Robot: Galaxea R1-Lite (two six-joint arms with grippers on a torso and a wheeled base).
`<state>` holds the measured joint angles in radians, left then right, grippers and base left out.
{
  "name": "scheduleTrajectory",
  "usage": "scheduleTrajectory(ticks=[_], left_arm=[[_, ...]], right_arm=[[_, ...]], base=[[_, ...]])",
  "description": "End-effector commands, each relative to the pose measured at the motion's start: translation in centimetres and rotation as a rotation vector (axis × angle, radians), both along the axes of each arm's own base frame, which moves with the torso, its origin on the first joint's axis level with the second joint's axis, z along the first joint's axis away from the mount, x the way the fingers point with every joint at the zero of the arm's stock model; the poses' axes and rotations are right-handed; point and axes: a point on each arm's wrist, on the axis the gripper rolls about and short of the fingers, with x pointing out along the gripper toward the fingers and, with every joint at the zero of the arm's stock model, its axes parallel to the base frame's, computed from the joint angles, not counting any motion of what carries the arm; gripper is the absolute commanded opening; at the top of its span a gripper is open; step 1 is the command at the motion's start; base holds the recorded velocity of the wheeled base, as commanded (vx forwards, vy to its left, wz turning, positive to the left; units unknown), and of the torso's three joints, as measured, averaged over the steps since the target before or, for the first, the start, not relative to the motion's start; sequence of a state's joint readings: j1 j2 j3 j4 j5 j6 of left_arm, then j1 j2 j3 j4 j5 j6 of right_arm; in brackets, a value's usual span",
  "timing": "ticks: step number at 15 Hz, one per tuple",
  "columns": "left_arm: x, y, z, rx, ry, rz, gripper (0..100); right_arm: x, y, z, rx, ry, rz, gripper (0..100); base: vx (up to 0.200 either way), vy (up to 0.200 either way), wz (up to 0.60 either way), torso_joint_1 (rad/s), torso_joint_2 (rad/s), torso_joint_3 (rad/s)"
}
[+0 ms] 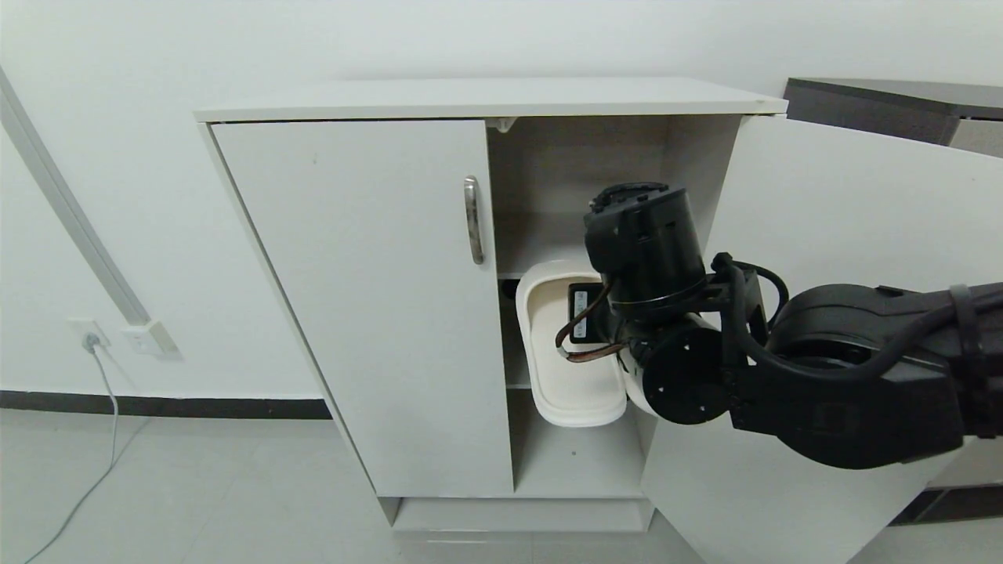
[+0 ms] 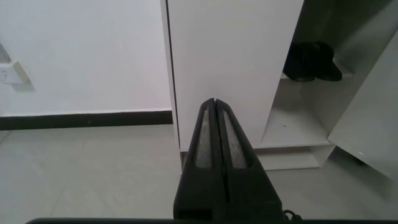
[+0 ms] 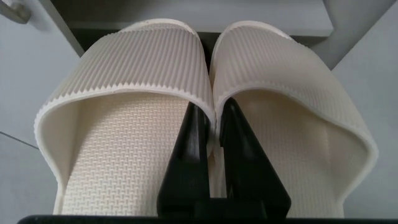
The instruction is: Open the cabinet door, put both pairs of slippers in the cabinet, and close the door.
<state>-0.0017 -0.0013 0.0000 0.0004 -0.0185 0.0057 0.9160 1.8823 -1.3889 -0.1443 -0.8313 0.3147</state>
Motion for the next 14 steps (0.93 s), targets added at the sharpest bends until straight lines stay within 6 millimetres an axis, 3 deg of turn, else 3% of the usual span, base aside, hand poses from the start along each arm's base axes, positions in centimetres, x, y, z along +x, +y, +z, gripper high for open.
scheduleTrajectory(ticks=[1,8,14], left_arm=[[0.0,0.0,0.0,0.000,0.001,0.000,0],[0.0,0.0,0.0,0.000,0.001,0.000,0],[0.0,0.0,0.0,-0.001,0.001,0.002,0]], right_arm=[[0.0,0.0,0.1,0.001,-0.004,0.000,0],[0.1,0.1,-0.1,-0.005,0.000,0.001,0],[2.6,0.2,-1.2,-0.029,0.003,-0.042,0]], base=[[0.200,0.000,0.00,-0.007,0.00,0.007],[0.200,0.000,0.00,0.004,0.00,0.006],[0.000,0.000,0.00,0.000,0.00,0.000]])
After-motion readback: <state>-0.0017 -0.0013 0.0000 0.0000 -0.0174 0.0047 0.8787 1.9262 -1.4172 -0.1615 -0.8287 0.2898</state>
